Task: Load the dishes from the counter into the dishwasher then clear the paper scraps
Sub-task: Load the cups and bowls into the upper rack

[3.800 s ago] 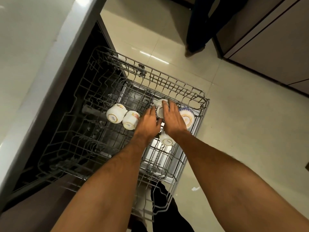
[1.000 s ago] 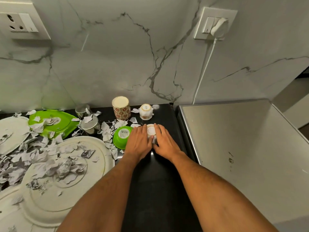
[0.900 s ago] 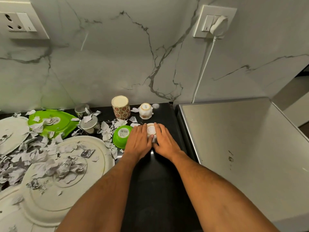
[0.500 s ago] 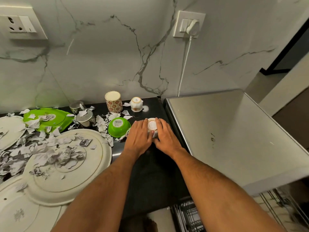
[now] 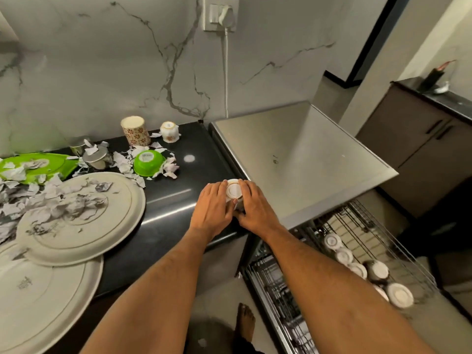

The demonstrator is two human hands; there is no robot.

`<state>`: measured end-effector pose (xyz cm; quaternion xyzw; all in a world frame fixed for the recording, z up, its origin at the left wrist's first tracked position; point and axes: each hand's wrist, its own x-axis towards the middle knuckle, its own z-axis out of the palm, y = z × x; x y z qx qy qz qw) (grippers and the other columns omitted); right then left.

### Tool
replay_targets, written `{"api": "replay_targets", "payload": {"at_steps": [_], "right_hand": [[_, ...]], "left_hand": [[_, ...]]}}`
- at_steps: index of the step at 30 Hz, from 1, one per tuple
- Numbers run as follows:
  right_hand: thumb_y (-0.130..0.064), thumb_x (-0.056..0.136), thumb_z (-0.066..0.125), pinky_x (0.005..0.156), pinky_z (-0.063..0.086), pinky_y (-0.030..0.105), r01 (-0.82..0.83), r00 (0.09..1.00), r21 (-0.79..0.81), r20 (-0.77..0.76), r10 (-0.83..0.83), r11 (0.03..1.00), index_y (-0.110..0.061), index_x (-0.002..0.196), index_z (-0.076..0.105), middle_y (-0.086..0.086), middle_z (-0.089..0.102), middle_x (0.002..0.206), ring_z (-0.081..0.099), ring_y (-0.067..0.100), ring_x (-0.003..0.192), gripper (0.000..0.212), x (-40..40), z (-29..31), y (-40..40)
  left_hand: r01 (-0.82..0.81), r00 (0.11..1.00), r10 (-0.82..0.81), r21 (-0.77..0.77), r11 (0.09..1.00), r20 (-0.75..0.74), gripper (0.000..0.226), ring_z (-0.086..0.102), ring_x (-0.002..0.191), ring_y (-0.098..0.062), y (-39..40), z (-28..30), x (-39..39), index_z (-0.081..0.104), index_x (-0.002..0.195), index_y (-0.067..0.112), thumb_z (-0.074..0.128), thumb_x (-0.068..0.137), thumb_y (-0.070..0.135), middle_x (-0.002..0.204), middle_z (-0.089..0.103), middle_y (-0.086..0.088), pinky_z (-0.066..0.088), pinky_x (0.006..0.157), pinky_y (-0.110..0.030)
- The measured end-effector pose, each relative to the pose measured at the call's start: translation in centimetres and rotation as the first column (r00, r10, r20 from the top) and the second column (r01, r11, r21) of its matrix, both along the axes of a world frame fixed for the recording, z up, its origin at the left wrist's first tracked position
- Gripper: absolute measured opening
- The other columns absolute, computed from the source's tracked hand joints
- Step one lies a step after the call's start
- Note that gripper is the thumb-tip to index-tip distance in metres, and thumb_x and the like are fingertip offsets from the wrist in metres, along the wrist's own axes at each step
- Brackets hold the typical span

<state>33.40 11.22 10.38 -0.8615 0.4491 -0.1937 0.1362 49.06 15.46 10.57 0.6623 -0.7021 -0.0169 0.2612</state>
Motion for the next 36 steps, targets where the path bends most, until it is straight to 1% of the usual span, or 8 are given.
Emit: {"api": "replay_targets", "payload": {"at_steps": [5,9,12,18,24,30,32,36], "right_hand": [[-0.031,0.082,0.08,0.106,0.048,0.034,0.102,0.994,0.022,0.044,-0.103,0.995,-0.01,0.148,0.032,0.01,0.041,0.141,0.045,0.025,0.127,0.084,-7.0,-0.4,2.3],[-0.033,0.08,0.079,0.11,0.041,0.032,0.208,0.977,0.039,0.042,-0.21,0.977,-0.009,0.148,0.031,0.01,0.041,0.141,0.044,0.024,0.129,0.086,-13.0,-1.3,3.6],[-0.027,0.078,0.08,0.113,0.034,0.032,0.292,0.955,0.063,0.026,-0.294,0.954,-0.006,0.148,0.031,0.014,0.041,0.142,0.042,0.027,0.132,0.088,-17.6,-2.4,4.6],[-0.024,0.077,0.076,0.108,0.047,0.042,0.435,0.898,0.145,0.009,-0.44,0.889,-0.005,0.146,0.032,0.015,0.042,0.139,0.044,0.03,0.129,0.084,-27.0,-6.0,5.3],[-0.02,0.073,0.077,0.11,0.045,0.044,0.527,0.847,0.224,-0.06,-0.528,0.82,-0.001,0.149,0.03,0.02,0.041,0.142,0.045,0.035,0.131,0.092,-35.1,-10.2,3.6],[-0.019,0.071,0.082,0.114,0.04,0.04,0.579,0.812,0.322,-0.155,-0.562,0.749,-0.004,0.155,0.024,0.017,0.03,0.152,0.037,0.032,0.14,0.103,-41.6,-14.7,-0.3],[-0.021,0.073,0.081,0.118,0.036,0.04,0.583,0.81,0.353,-0.18,-0.558,0.732,-0.005,0.157,0.02,0.017,0.027,0.154,0.035,0.032,0.141,0.105,-43.3,-16.1,-1.8],[-0.021,0.073,0.082,0.116,0.041,0.042,0.594,0.8,0.402,-0.21,-0.562,0.697,-0.011,0.158,0.015,0.013,0.024,0.154,0.033,0.029,0.141,0.109,-46.1,-18.8,-5.0]], "left_hand": [[0.131,0.991,-0.131,-0.021,0.991,-0.009,0.051,0.051,0.117,-0.021,0.7,-0.3,-6.3,0.048,0.139,0.009,0.053,0.098,0.039,0.131,0.058,-0.007,0.036,0.111,-0.036],[0.232,0.972,-0.232,-0.006,0.973,-0.023,0.051,0.051,0.12,-0.024,0.4,-1.3,-12.0,0.048,0.138,0.008,0.055,0.097,0.037,0.133,0.056,-0.008,0.035,0.112,-0.037],[0.302,0.953,-0.301,0.017,0.953,-0.035,0.054,0.049,0.123,-0.025,0.0,-2.8,-16.6,0.047,0.14,0.006,0.056,0.097,0.037,0.136,0.054,-0.011,0.036,0.112,-0.037],[0.417,0.909,-0.413,0.128,0.9,-0.058,0.058,0.044,0.133,-0.025,-1.1,-6.8,-26.4,0.041,0.146,0.007,0.053,0.098,0.037,0.145,0.049,-0.01,0.032,0.117,-0.043],[0.475,0.875,-0.482,0.277,0.835,-0.046,0.058,0.036,0.139,-0.021,-4.0,-11.6,-35.1,0.031,0.151,0.01,0.046,0.1,0.036,0.151,0.041,-0.009,0.023,0.123,-0.039],[0.503,0.85,-0.525,0.375,0.779,-0.048,0.057,0.043,0.135,-0.021,-8.3,-16.0,-42.0,0.03,0.15,0.009,0.051,0.1,0.028,0.146,0.044,-0.012,0.029,0.12,-0.033],[0.502,0.847,-0.529,0.399,0.767,-0.048,0.056,0.044,0.136,-0.02,-9.7,-17.3,-43.9,0.03,0.15,0.009,0.051,0.101,0.025,0.147,0.045,-0.012,0.025,0.119,-0.03],[0.494,0.852,-0.519,0.433,0.754,-0.069,0.056,0.041,0.141,-0.018,-12.3,-20.1,-47.1,0.027,0.152,0.009,0.05,0.103,0.023,0.151,0.041,-0.011,0.02,0.117,-0.025]]}}
